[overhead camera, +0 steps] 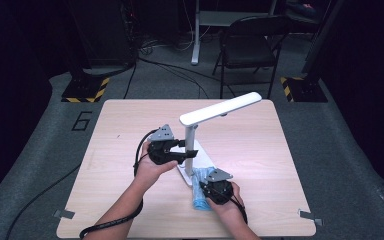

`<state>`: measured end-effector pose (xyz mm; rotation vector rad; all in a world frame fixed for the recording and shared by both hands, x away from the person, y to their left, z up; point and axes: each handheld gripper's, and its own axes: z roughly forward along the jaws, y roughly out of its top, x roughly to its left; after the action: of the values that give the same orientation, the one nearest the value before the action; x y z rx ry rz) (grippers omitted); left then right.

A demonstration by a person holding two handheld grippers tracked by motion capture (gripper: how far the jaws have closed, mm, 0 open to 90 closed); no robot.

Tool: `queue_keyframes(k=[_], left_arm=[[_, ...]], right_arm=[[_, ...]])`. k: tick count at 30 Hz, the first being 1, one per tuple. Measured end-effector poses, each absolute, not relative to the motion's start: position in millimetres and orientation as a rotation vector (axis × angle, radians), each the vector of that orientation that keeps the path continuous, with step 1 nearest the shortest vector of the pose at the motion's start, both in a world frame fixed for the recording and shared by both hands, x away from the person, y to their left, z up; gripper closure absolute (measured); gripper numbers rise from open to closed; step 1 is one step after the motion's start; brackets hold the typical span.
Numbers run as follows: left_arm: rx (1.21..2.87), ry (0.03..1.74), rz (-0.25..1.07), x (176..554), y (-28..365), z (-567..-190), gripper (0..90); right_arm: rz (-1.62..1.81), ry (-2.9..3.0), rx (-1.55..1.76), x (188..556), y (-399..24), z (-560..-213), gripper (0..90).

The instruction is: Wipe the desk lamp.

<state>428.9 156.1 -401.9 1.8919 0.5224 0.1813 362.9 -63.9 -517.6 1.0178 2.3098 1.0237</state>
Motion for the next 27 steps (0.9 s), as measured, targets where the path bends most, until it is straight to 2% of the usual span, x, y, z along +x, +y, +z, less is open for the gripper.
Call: queue_keyframes(k=[15, 27], left_arm=[[1.887, 0.519, 0.175, 429.4, 157.8, -402.7, 50.4], [1.898, 0.466, 0.123, 427.7, 152.3, -402.9, 50.2]], right_arm=[[0.968, 2.179, 1.269, 399.7, -112.3, -515.6, 70.1], [1.078, 2.157, 1.261, 391.5, -119.8, -500.9, 69.0]])
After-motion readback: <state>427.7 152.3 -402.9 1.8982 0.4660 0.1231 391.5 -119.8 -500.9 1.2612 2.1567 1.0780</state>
